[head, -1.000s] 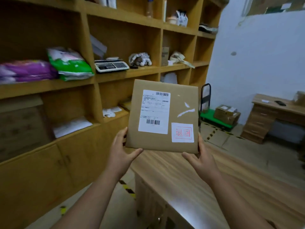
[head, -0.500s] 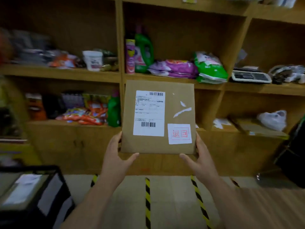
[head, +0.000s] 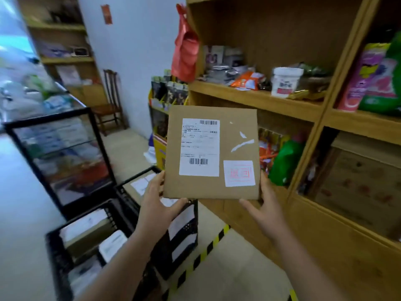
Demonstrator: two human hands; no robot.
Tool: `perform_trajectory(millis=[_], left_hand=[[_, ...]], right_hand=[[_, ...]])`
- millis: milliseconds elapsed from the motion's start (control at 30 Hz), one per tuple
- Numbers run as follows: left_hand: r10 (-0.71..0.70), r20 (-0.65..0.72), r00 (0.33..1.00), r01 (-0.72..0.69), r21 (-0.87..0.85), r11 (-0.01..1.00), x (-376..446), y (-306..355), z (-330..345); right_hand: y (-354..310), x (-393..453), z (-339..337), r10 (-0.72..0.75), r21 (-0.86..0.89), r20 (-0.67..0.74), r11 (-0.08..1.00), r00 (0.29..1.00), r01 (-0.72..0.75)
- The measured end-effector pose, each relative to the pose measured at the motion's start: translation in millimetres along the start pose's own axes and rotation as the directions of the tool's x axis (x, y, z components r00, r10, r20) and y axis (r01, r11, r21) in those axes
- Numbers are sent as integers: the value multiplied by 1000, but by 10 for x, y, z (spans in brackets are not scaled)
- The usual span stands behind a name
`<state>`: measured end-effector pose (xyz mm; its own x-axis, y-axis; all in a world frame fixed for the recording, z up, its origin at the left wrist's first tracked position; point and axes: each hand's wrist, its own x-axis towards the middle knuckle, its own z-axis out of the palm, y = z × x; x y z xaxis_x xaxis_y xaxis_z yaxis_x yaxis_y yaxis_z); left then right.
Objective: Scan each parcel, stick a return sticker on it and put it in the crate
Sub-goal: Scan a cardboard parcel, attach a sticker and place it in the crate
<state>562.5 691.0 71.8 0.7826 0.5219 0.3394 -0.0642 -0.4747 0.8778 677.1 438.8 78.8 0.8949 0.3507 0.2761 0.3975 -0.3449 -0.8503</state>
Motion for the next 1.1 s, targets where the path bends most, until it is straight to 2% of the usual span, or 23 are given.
perform_trajectory(millis=[267,467,767,967,1100], left_hand=[[-125,-242,962,157,118,980,319,-645,-496],[-236,-335,912,285,103,953,1006,-1465,-641],[-375,-331,866,413,50,909,2360,-2460,-666],[-521,-354,777,565,28,825,2721,-2912,-503],[-628,-395,671,676,-22,736,2840,-3263,-310]], right_hand=[[-22,920,1061,-17,39,310,999,950,5],[180,1832,1967,0,38,427,999,904,-17],[575,3404,3104,61,-54,565,998,823,-36],[1018,4013,3655,123,-107,649,992,751,-70],[1384,4364,4047,158,-145,746,987,647,-74]])
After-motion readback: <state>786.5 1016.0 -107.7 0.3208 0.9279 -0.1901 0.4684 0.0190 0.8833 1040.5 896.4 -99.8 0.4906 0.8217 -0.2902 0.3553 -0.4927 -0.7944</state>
